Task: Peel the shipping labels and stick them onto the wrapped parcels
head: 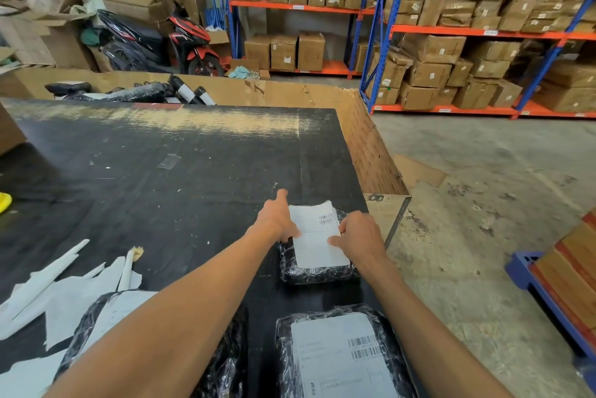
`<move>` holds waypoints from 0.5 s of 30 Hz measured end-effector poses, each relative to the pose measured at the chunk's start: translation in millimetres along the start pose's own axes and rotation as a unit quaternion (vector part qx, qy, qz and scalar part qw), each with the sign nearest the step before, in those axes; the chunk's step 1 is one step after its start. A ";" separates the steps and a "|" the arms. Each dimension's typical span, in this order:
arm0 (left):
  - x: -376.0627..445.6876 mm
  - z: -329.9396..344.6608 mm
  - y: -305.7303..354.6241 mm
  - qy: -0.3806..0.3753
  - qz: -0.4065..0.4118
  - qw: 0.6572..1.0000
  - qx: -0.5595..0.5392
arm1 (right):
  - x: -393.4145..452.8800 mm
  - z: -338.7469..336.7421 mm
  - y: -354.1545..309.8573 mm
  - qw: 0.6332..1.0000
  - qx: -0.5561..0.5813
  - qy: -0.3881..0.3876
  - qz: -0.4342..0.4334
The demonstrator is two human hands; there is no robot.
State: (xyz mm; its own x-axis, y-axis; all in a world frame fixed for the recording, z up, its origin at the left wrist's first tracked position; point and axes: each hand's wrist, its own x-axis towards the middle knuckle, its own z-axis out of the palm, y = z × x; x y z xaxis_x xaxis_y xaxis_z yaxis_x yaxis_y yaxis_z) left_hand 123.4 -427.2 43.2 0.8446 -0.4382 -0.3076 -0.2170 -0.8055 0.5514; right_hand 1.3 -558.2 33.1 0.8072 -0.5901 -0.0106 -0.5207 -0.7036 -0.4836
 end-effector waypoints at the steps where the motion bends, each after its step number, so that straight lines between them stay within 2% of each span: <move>1: 0.7 -0.3 0.6 -0.014 0.007 1.000 0.017 | -1.7 -3.1 -3.4 1.000 -0.019 -0.012 0.000; 4: -1.0 -2.8 6.4 -0.080 0.018 0.992 0.101 | 4.3 -9.2 -5.0 0.997 -0.070 -0.036 -0.005; 9: -9.4 -6.7 12.4 -0.192 0.033 0.943 0.271 | 15.2 -4.5 1.7 0.987 -0.062 -0.108 -0.102; 12: -8.4 -5.9 8.4 -0.208 0.023 0.939 0.273 | 24.3 2.1 4.7 0.981 -0.068 -0.141 -0.114; 15: -5.1 -6.7 5.1 -0.197 0.020 0.944 0.262 | 34.3 10.7 -0.9 0.970 -0.144 -0.157 -0.115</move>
State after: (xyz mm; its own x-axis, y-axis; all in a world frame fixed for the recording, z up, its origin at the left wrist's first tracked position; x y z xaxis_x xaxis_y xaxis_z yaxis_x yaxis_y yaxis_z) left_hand 121.3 -426.4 52.8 0.6055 -0.5040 -0.6159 -0.5452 -0.8265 0.1402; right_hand 32.4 -573.6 23.8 0.9324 -0.2873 -0.2193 -0.3371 -0.9102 -0.2407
